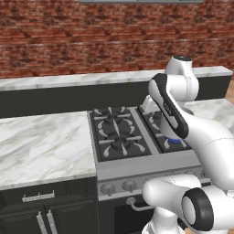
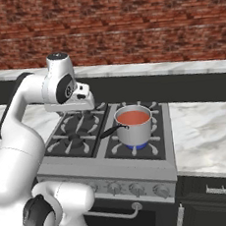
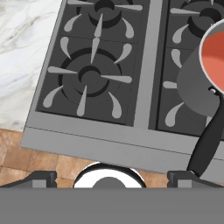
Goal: Wait until the marinara sauce is simmered to a deep red color and then turn off the stove.
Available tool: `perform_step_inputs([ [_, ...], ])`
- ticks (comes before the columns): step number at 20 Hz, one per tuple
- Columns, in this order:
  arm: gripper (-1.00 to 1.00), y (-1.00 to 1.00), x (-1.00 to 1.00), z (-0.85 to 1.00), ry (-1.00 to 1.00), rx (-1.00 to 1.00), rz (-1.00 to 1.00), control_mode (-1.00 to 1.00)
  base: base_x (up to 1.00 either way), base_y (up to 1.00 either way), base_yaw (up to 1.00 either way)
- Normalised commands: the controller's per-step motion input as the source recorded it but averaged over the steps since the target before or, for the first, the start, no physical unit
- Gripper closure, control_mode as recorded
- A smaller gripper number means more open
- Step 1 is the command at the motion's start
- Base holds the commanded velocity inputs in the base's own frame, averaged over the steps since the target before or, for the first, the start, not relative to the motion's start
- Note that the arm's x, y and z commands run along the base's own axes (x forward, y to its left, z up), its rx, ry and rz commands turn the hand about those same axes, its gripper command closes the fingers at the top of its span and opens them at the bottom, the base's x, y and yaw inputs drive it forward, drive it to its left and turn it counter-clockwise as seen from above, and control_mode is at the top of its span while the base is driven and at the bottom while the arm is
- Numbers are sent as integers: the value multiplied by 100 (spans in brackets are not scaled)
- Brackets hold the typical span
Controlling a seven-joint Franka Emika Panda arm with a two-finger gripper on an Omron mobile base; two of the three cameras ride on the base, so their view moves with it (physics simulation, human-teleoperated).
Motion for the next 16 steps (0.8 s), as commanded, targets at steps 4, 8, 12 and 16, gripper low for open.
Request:
perform_step_inputs([
  [4, -100, 0, 0, 0, 0, 0, 0, -100, 0, 0, 0],
  [8, -100, 0, 0, 0, 0, 0, 0, -100, 0, 0, 0],
  [12, -100, 0, 0, 0, 0, 0, 0, -100, 0, 0, 0],
  [16, -100, 0, 0, 0, 0, 0, 0, -100, 0, 0, 0],
])
